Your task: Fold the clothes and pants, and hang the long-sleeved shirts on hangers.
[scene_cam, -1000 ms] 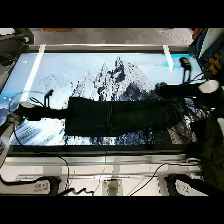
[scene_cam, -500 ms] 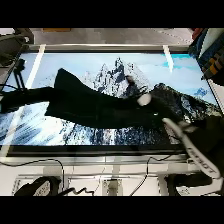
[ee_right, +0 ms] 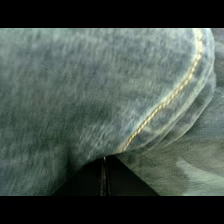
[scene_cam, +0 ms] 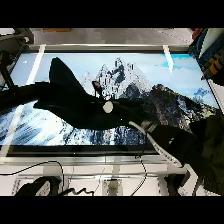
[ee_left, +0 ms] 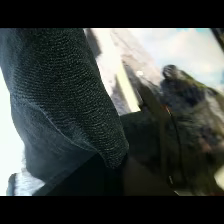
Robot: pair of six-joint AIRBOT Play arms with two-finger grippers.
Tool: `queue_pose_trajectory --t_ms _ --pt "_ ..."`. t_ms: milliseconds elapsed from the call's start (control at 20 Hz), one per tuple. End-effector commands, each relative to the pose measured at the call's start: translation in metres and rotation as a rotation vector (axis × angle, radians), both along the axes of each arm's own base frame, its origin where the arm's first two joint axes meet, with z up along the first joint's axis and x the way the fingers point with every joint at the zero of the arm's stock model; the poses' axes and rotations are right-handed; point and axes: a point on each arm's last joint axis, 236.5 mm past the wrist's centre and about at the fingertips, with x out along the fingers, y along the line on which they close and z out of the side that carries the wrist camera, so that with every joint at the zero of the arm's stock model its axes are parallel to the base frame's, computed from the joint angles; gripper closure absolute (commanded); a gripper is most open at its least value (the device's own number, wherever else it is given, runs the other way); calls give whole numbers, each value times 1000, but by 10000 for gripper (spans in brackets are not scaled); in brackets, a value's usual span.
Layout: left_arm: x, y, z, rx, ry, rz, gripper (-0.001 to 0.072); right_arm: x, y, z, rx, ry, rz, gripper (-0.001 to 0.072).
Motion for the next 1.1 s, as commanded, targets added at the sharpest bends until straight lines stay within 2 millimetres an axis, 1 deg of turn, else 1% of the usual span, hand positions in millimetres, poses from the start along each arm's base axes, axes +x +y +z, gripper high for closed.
queue_pose_trajectory --t_ms 0,50,150,200,250,350,400,450,500,550,600,650,700,750,800,850,900,950,1000,1050 --pt "-7 -38 -8 -17 28 -100 682 20 -81 -6 -205 26 70 688" --pt "-10 -58 -18 -29 63 -145 682 32 -118 1 -260 30 57 688" --pt "-11 -106 -35 -90 141 -201 682 54 -194 29 -330 24 -14 688" --pt "-9 -135 -42 -125 157 -222 682 65 -231 51 -340 10 -70 688" --pt "-6 -163 -49 -160 164 -232 682 72 -263 72 -337 -8 -126 688" --pt "-6 -222 -65 -231 182 -219 682 79 -324 116 -334 -51 -237 687" --pt "-7 -248 -74 -256 186 -197 679 79 -354 135 -341 -74 -291 687" --pt "-9 -272 -82 -260 175 -179 547 77 -381 149 -362 -92 -339 687" --pt "-15 -294 -88 -250 161 -181 205 74 -411 160 -392 -106 -388 687" --pt "-23 -313 -91 -243 148 -197 10 69 -437 166 -423 -108 -429 687" --pt "-34 -329 -91 -228 130 -238 4 63 -463 167 -462 -94 -463 687" --pt "-42 -338 -88 -212 104 -272 5 55 -484 162 -499 -61 -481 688" --pt "-47 -342 -84 -190 66 -301 6 45 -507 153 -542 -19 -484 687" --pt "-48 -341 -80 -165 26 -320 6 36 -525 143 -575 23 -484 688" --pt "-46 -337 -76 -134 -18 -330 7 23 -543 131 -601 72 -470 688" --pt "-41 -330 -73 -99 -60 -333 9 12 -556 120 -618 108 -450 688" --pt "-32 -321 -71 -49 -111 -333 22 -1 -565 106 -623 147 -412 688" --pt "-21 -310 -72 7 -158 -327 168 -11 -565 91 -586 179 -380 688" --pt "-9 -299 -76 69 -199 -319 401 -15 -557 80 -509 196 -360 688" --pt "5 -286 -81 134 -237 -310 652 -19 -541 71 -417 198 -318 688"
